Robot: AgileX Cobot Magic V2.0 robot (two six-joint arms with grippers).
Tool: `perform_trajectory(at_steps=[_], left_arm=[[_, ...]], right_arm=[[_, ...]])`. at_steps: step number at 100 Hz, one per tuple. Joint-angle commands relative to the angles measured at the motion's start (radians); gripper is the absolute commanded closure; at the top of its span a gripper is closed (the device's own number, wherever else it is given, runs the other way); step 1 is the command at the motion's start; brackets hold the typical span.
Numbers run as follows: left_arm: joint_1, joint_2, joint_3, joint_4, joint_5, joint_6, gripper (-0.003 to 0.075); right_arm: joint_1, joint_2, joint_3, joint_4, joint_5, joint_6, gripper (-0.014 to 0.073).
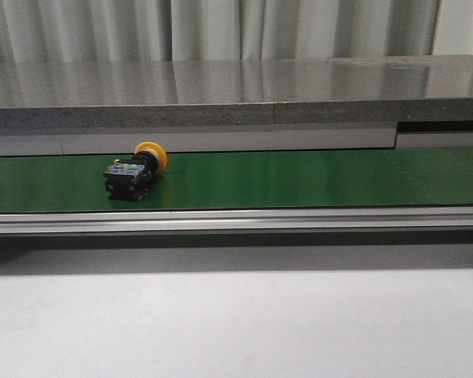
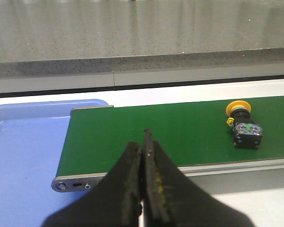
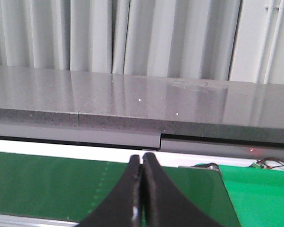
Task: Move button from left to right
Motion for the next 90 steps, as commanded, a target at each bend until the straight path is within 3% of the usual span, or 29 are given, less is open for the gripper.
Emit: perform_trajectory(at_steps=[1, 33, 51, 66, 90], left_arm=[[-0.008, 0.006, -0.027, -0.016, -0.085, 0.002, 0.0741], [-0.008, 0.006, -0.027, -0.016, -0.085, 0.002, 0.0741], [-0.008, 0.006, -0.027, -0.016, -0.085, 0.002, 0.0741], [-0.008, 0.006, -0.027, -0.016, -0.085, 0.002, 0.0741], [-0.008, 0.006, -0.027, -0.016, -0.085, 0.002, 0.0741]], right_arm=[[-0.003, 0.045, -0.122, -0.006, 0.018, -0.004, 0.066], [-0.003, 0.387, -0.509, 0.0, 0.473, -0.004, 0.066], [-0.003, 0.623, -0.726, 0.083, 0.696, -0.004, 0.066], [-0.003, 0.765, -0.825, 0.119, 0.731, -0.004, 0.066], [-0.003, 0.891, -0.836, 0.138, 0.704, -0.004, 0.0657]])
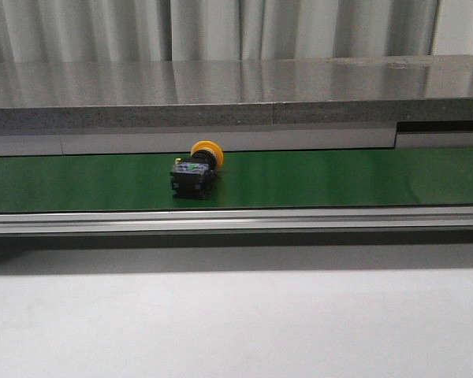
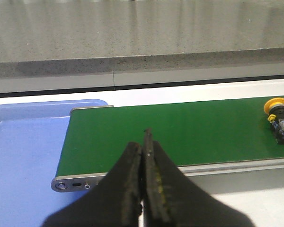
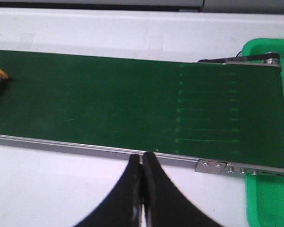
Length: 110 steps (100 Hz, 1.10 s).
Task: Move button from left to right
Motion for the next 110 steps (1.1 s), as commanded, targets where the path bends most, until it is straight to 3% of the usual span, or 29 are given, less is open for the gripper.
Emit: perform_trajectory(at_steps=[1, 15, 39, 49, 83, 110], left_arm=[[-0.008, 0.006, -0.027, -0.016, -0.085, 0.002, 0.0741], [-0.008, 0.006, -0.027, -0.016, -0.085, 0.002, 0.0741], [-0.008, 0.006, -0.027, -0.016, -0.085, 0.002, 0.0741], [-0.008, 0.006, -0.027, -0.016, -0.085, 0.002, 0.0741], [-0.008, 0.006, -0.027, -0.016, -0.085, 0.002, 0.0741], [-0.008, 0.006, -0.027, -0.016, -0.085, 0.002, 0.0741]], right_arm=[[-0.003, 0.027, -0.036, 0.013, -0.061, -0.005, 0.0657], [-0.003, 0.057, -0.036, 0.015, -0.03, -0.005, 0.0584], [-0.003, 0.06, -0.036, 0.015, -0.013, -0.005, 0.0156], [-0.003, 0.06, -0.036, 0.015, -0.017, -0.005, 0.0052], [-0.003, 0.073, -0.036, 0.082, -0.123, -0.005, 0.0042], [-0.003, 0.218, -0.103, 0.113, -0.119, -0.005, 0.0042]])
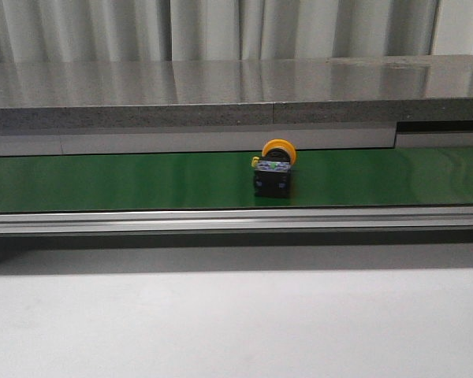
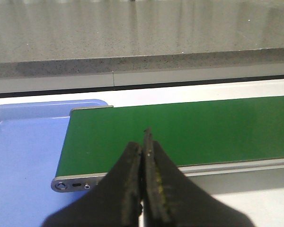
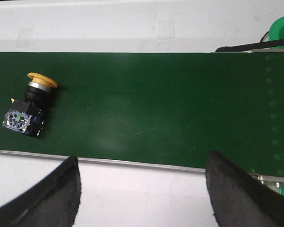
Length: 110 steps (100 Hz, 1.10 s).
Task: Move button from left to right
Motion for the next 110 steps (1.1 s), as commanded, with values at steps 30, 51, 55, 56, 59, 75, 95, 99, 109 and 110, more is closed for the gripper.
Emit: perform_trajectory(at_steps=[30, 51, 55, 56, 59, 75, 95, 99, 109, 110], left_arm=[[-0.008, 0.008, -0.027, -0.016, -0.085, 0.002, 0.0741], [-0.008, 0.008, -0.027, -0.016, -0.085, 0.002, 0.0741], [-0.008, 0.008, -0.027, -0.016, -0.085, 0.002, 0.0741], [-0.008, 0.008, -0.027, -0.016, -0.085, 0.002, 0.0741], [-0.008, 0.008, -0.027, -0.016, -0.085, 0.002, 0.0741], [-0.008, 0.008, -0.027, -0.016, -0.085, 0.002, 0.0741], [-0.008, 0.008, -0.027, -0.016, -0.085, 0.002, 0.0741], [-0.008, 0.008, -0.027, -0.016, -0.085, 0.002, 0.0741], [-0.008, 0.008, -0.027, -0.016, -0.085, 0.002, 0.0741], [-0.008, 0.008, -0.027, -0.016, -0.085, 0.002, 0.0741]], right_arm=[[-0.001, 0.232, -0.153, 0.083, -0.051, -0.007, 0.0042], [0.003, 0.323, -0.179, 0.089, -0.048, -0.007, 0.0042], [0.008, 0.332, -0.179, 0.089, -0.05, -0.007, 0.0042], [0.008, 0.335, -0.179, 0.089, -0.051, -0.007, 0.0042], [0.014, 0.34, -0.179, 0.089, -0.051, -0.007, 0.0042], [0.046, 0.356, -0.179, 0.09, -0.072, -0.007, 0.0042], [0.059, 0.356, -0.179, 0.091, -0.113, -0.007, 0.0042], [0.059, 0.356, -0.179, 0.091, -0.116, -0.007, 0.0042], [0.059, 0.356, -0.179, 0.091, -0.117, -0.007, 0.0042], [0.059, 0.356, -0.179, 0.091, -0.117, -0.007, 0.0042]])
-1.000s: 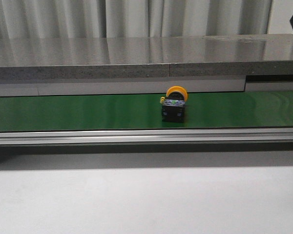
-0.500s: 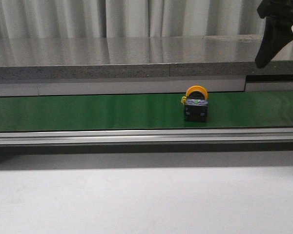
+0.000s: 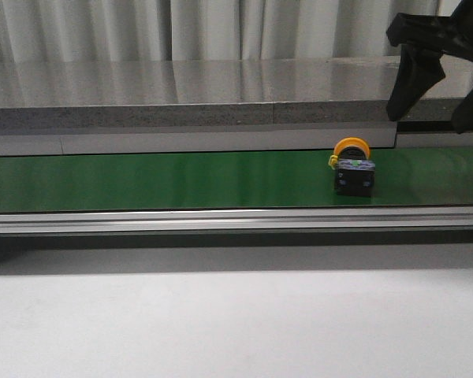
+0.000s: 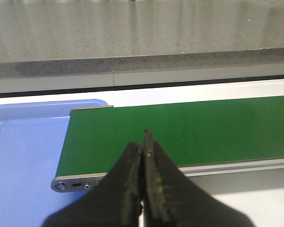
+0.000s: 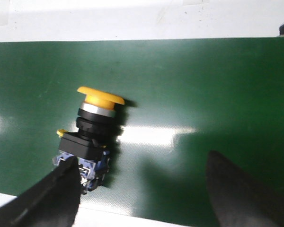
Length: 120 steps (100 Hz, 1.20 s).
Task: Move button from left to right
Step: 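Lower the right gripper onto the button at the belt's end and grasp, then lift the button with the right gripper and carry it over the green bin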
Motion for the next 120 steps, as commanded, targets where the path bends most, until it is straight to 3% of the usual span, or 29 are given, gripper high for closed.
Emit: perform_trajectory(at_steps=[1, 43, 81, 89, 106, 120], left_arm=[[-0.008, 0.008, -0.027, -0.016, -0.085, 0.002, 0.0741], [-0.008, 0.008, -0.027, -0.016, -0.085, 0.002, 0.0741], [-0.008, 0.008, -0.027, -0.016, -0.085, 0.002, 0.0741], [-0.008, 0.008, -0.027, -0.016, -0.085, 0.002, 0.0741], [-0.008, 0.008, -0.027, -0.016, -0.085, 0.002, 0.0741], [-0.008, 0.008, -0.027, -0.016, -0.085, 0.002, 0.0741]], right_arm=[[0.001, -0.034, -0.036, 0.014, -0.048, -0.007, 0.0042], [0.001, -0.028, -0.036, 0.014, -0.059, -0.007, 0.0042], [0.001, 0.095, -0.036, 0.007, -0.082, -0.009, 0.0047], [0.001, 0.108, -0.036, 0.006, -0.082, -0.009, 0.0101], [-0.003, 0.11, -0.036, 0.006, -0.076, -0.009, 0.0325], [-0.003, 0.11, -0.036, 0.001, -0.066, -0.009, 0.0347]])
